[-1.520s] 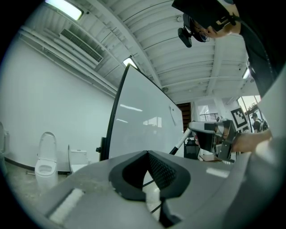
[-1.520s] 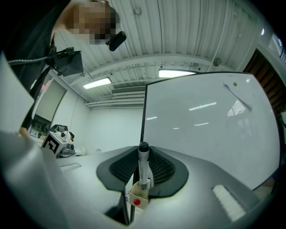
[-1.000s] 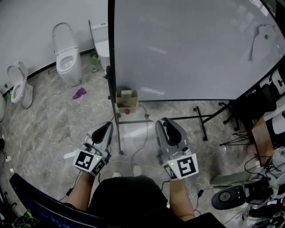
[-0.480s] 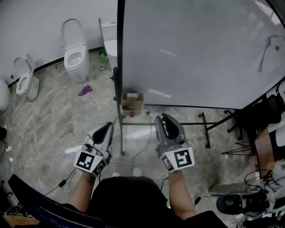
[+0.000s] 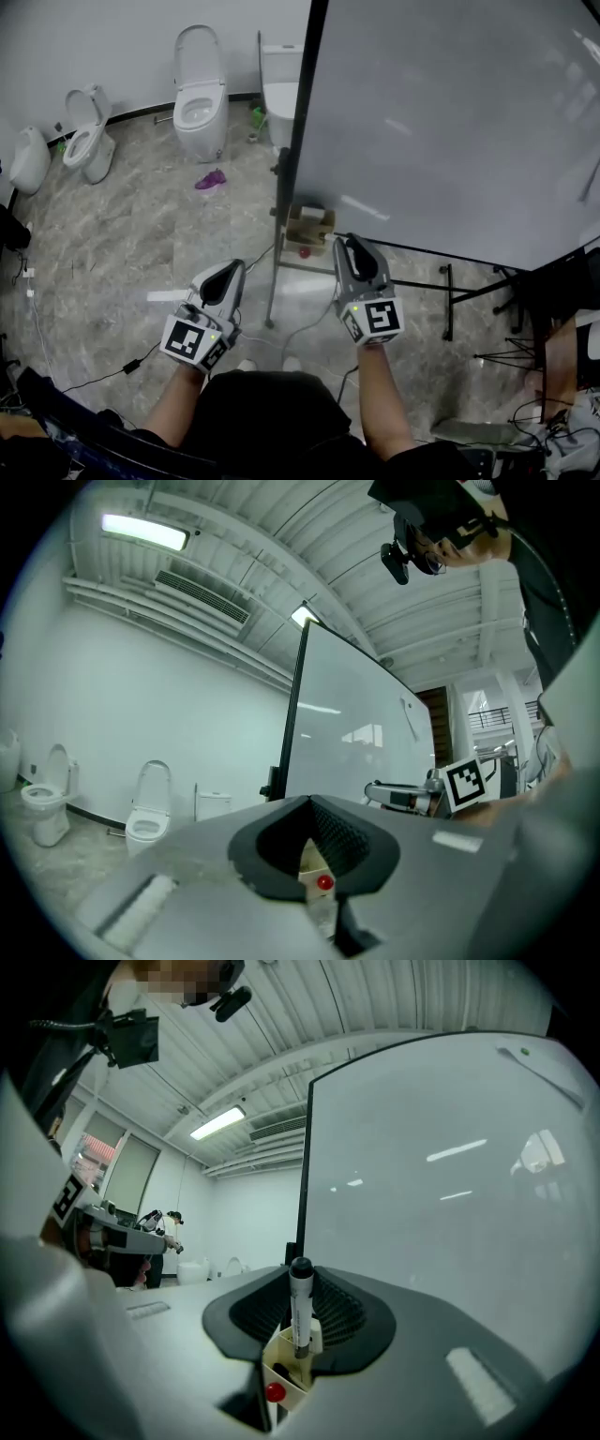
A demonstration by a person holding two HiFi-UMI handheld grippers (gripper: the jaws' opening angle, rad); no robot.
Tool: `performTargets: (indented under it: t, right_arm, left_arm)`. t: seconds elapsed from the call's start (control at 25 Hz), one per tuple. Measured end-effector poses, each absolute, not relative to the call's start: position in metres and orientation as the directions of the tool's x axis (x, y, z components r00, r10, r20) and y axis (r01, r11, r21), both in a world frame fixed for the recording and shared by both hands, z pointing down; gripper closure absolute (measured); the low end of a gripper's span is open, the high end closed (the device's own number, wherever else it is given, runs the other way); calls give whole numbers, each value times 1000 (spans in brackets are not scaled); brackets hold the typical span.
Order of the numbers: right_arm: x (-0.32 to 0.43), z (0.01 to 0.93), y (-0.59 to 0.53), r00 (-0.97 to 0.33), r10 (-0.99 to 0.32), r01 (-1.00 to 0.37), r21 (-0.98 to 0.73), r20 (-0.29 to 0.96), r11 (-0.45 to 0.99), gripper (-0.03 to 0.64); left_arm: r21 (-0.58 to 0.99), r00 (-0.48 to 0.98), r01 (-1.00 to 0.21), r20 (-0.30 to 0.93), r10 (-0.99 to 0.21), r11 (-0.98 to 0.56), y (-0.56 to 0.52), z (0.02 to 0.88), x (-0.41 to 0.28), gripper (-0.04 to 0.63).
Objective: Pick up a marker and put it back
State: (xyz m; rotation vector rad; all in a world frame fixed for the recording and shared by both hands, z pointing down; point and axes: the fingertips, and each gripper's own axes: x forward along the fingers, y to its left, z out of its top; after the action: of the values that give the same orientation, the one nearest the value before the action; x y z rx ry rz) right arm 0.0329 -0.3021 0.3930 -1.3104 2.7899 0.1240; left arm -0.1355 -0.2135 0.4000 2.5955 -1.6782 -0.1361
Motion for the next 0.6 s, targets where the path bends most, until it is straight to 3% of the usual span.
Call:
performTargets:
  t: [0.6]
  right_arm:
    - [22, 496, -351, -667, -737, -742, -10, 111, 670, 535]
  left_arm:
    - [103, 308, -947, 31, -951, -304, -213, 414, -150, 589]
